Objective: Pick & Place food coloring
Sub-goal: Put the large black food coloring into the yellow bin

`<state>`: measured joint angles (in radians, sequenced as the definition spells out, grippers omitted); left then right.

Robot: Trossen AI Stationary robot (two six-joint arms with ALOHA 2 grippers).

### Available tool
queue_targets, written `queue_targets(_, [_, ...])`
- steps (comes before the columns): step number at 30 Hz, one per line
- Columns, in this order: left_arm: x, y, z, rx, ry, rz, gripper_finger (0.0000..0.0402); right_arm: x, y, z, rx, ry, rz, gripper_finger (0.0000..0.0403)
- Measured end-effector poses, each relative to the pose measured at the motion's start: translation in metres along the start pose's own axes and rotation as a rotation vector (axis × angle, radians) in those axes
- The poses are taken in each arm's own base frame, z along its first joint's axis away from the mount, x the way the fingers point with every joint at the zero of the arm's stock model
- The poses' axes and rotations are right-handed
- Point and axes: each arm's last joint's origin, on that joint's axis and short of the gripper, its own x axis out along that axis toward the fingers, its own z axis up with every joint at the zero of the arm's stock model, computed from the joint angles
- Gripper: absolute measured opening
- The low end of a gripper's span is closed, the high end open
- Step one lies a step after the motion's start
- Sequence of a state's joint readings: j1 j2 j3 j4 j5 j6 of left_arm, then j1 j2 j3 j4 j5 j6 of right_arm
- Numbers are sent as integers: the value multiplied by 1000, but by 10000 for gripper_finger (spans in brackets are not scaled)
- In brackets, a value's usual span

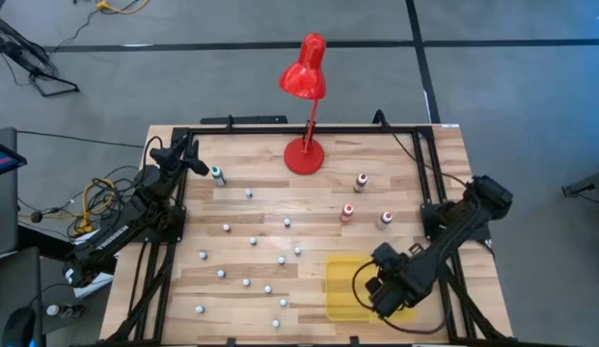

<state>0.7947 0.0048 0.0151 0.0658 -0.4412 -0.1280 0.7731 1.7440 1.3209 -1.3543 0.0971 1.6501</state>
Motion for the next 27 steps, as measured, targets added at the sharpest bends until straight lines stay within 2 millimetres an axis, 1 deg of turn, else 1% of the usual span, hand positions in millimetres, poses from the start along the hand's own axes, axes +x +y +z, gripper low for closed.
queue_targets(4, [0,0,0,0,0,0,184,5,3,0,-9,-60,-14,108])
queue_targets(7, [0,0,0,0,0,0,184,1,-1,-6,-36,-113,-21,110])
queue_targets(12, [0,0,0,0,0,0,184,-13,-16,-26,-17,-237,31,111])
queue_targets(15, [0,0,0,0,0,0,184,-15,-19,-38,-5,-271,63,108])
queue_targets(19, [0,0,0,0,0,0,184,-9,-17,-47,-20,-274,65,111])
queue_targets(25, [0,0,0,0,0,0,184,11,-15,-49,5,-248,80,109])
queue_targets(27, [0,0,0,0,0,0,184,15,-16,-48,7,-252,79,110])
